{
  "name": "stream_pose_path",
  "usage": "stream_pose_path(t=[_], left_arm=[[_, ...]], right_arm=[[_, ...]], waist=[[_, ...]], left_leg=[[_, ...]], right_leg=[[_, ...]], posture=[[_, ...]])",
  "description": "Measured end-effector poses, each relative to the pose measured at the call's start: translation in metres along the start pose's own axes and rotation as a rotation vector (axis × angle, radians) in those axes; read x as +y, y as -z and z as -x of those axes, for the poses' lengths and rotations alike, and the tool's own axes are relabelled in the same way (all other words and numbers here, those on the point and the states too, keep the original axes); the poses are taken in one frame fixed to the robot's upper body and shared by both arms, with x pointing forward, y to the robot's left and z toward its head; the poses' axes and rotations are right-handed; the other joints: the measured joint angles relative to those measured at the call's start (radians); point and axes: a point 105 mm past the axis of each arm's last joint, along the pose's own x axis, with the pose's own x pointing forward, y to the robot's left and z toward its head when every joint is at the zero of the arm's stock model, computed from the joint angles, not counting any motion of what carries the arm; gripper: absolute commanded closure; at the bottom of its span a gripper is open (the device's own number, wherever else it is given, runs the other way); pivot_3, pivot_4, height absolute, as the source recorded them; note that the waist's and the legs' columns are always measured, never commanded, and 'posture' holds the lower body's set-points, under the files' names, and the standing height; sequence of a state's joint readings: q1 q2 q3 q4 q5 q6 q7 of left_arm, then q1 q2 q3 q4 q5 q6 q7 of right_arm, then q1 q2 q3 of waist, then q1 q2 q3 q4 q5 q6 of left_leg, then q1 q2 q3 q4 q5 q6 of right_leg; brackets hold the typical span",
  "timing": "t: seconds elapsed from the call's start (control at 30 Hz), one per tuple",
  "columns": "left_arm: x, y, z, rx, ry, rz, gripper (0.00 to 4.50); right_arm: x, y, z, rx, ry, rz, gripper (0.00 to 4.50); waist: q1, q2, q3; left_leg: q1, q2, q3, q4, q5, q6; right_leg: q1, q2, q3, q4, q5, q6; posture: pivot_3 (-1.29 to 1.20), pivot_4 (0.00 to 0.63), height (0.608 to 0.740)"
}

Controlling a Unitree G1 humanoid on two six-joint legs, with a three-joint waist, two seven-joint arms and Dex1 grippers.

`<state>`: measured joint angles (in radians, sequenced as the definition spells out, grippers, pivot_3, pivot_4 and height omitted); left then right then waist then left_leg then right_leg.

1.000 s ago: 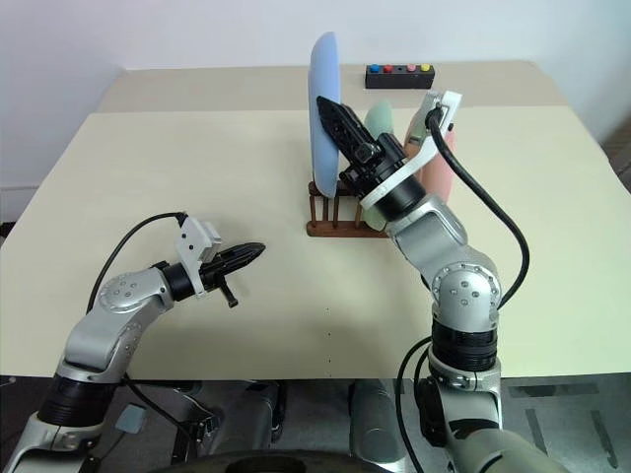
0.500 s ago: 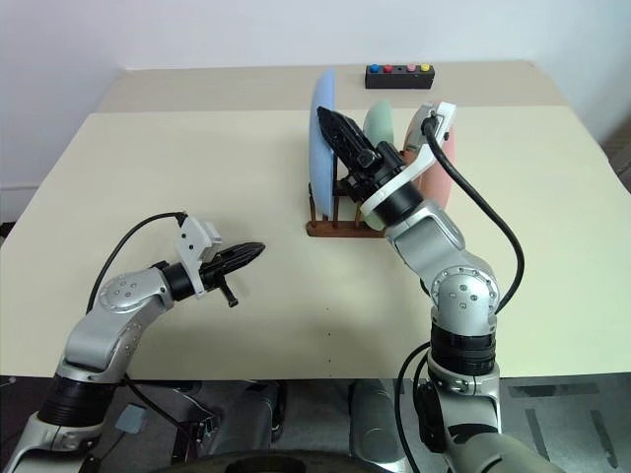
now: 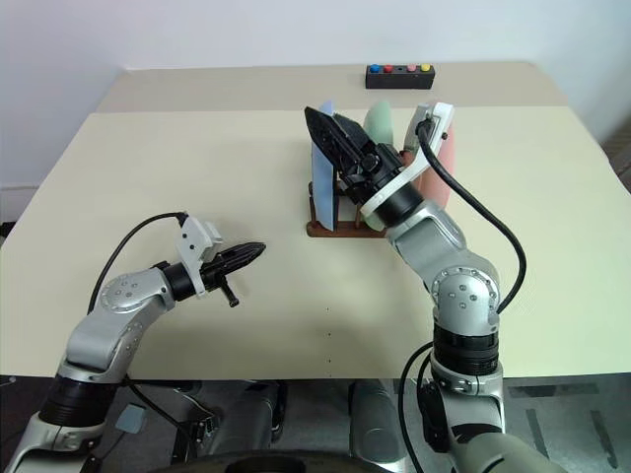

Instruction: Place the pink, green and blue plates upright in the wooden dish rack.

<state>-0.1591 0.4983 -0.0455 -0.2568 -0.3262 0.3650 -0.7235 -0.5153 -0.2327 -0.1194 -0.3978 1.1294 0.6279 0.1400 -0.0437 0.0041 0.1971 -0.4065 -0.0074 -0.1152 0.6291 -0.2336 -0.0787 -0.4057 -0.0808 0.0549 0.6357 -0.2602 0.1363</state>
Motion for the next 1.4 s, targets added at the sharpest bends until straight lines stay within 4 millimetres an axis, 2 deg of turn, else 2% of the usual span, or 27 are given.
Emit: stream_pose_path(t=[0.13, 0.2, 0.4, 0.47, 0.67, 0.73, 0.83, 0.9, 1.0, 1.13, 1.27, 1.4], left_arm=[[-0.002, -0.005, -0.001, -0.04, 0.007, -0.001, 4.5], [-0.002, -0.008, -0.001, -0.061, 0.006, -0.002, 4.5], [-0.001, -0.013, -0.001, -0.089, 0.007, 0.005, 4.5], [-0.001, -0.013, -0.001, -0.088, 0.007, 0.005, 4.5], [0.0, -0.013, -0.002, -0.087, 0.001, 0.006, 4.5], [0.001, -0.015, -0.002, -0.091, -0.004, 0.001, 4.5], [0.004, -0.016, -0.003, -0.086, -0.013, 0.002, 4.5], [0.003, -0.022, -0.008, -0.101, -0.007, -0.004, 4.5], [0.008, -0.026, -0.011, -0.111, -0.015, -0.011, 4.5], [0.013, -0.025, -0.017, -0.116, -0.06, -0.009, 4.5], [0.023, -0.016, -0.015, -0.085, -0.124, -0.015, 4.5], [0.031, 0.002, -0.002, -0.048, -0.184, -0.017, 4.5]], right_arm=[[0.022, -0.002, 0.002, 0.11, -0.143, 0.252, 0.94], [0.031, -0.001, 0.002, 0.128, -0.199, 0.313, 0.94], [0.031, -0.003, 0.007, 0.173, -0.245, 0.43, 0.94], [0.03, -0.014, 0.011, 0.176, -0.255, 0.497, 0.94], [0.028, -0.064, 0.033, 0.147, -0.25, 0.703, 0.94], [0.015, -0.08, 0.053, 0.206, -0.194, 0.778, 0.94], [-0.014, -0.105, 0.089, 0.272, -0.045, 0.821, 0.94], [-0.03, -0.111, 0.116, 0.321, 0.033, 0.807, 0.94], [-0.06, -0.101, 0.165, 0.417, 0.187, 0.706, 0.94], [-0.089, -0.081, 0.21, 0.477, 0.327, 0.649, 0.94], [-0.119, -0.056, 0.23, 0.485, 0.423, 0.593, 0.94], [-0.137, -0.038, 0.235, 0.496, 0.457, 0.588, 0.94]], waist=[[0.001, 0.0, 0.0], [0.0, 0.0, 0.0], [0.004, 0.0, 0.0], [0.006, -0.001, 0.0], [0.009, -0.001, 0.0], [0.02, -0.002, 0.0], [0.033, -0.002, 0.001], [0.037, -0.003, 0.0], [0.033, -0.005, 0.0], [0.021, -0.005, 0.0], [0.018, -0.005, 0.0], [0.022, -0.004, -0.001]], left_leg=[[0.0, 0.0, 0.0, 0.0, 0.0, 0.0], [0.0, 0.0, 0.0, 0.0, 0.0, 0.0], [-0.001, 0.0, 0.0, 0.0, 0.0, 0.0], [-0.001, 0.0, 0.0, 0.001, 0.0, 0.0], [-0.001, 0.0, 0.0, 0.0, 0.0, 0.0], [-0.001, 0.0, 0.0, 0.001, 0.0, 0.0], [-0.001, 0.0, 0.001, 0.002, 0.0, 0.0], [-0.001, 0.0, 0.001, 0.002, 0.0, 0.0], [0.0, 0.0, 0.001, 0.002, 0.0, 0.0], [0.004, 0.001, 0.002, 0.001, 0.0, 0.0], [0.006, 0.001, 0.003, 0.001, 0.0, 0.0], [0.006, 0.001, 0.003, 0.0, 0.0, 0.0]], right_leg=[[0.0, 0.0, 0.0, -0.001, 0.0, 0.0], [0.0, 0.0, 0.0, -0.001, 0.0, 0.0], [0.0, 0.0, 0.0, -0.001, 0.0, 0.0], [0.0, 0.0, 0.0, -0.002, 0.0, 0.0], [0.001, 0.0, 0.0, -0.002, 0.0, 0.0], [0.001, 0.0, 0.0, -0.003, 0.0, 0.0], [0.002, 0.0, 0.0, -0.004, 0.0, 0.0], [0.003, 0.0, -0.001, -0.004, 0.0, 0.0], [0.004, 0.0, 0.0, -0.004, 0.0, 0.0], [0.006, 0.0, 0.001, -0.004, 0.0, 0.0], [0.008, 0.0, 0.001, -0.004, -0.001, -0.002], [0.008, 0.0, 0.001, -0.004, 0.0, 0.0]], posture=[[0.0, 0.15, 0.734], [0.0, 0.15, 0.734], [0.0, 0.15, 0.734], [0.0, 0.15, 0.734], [0.0, 0.15, 0.734], [0.0, 0.15, 0.734], [0.0, 0.15, 0.734], [0.0, 0.15, 0.734], [0.0, 0.15, 0.734], [0.0, 0.15, 0.734], [0.0, 0.15, 0.734], [0.0, 0.15, 0.734]])
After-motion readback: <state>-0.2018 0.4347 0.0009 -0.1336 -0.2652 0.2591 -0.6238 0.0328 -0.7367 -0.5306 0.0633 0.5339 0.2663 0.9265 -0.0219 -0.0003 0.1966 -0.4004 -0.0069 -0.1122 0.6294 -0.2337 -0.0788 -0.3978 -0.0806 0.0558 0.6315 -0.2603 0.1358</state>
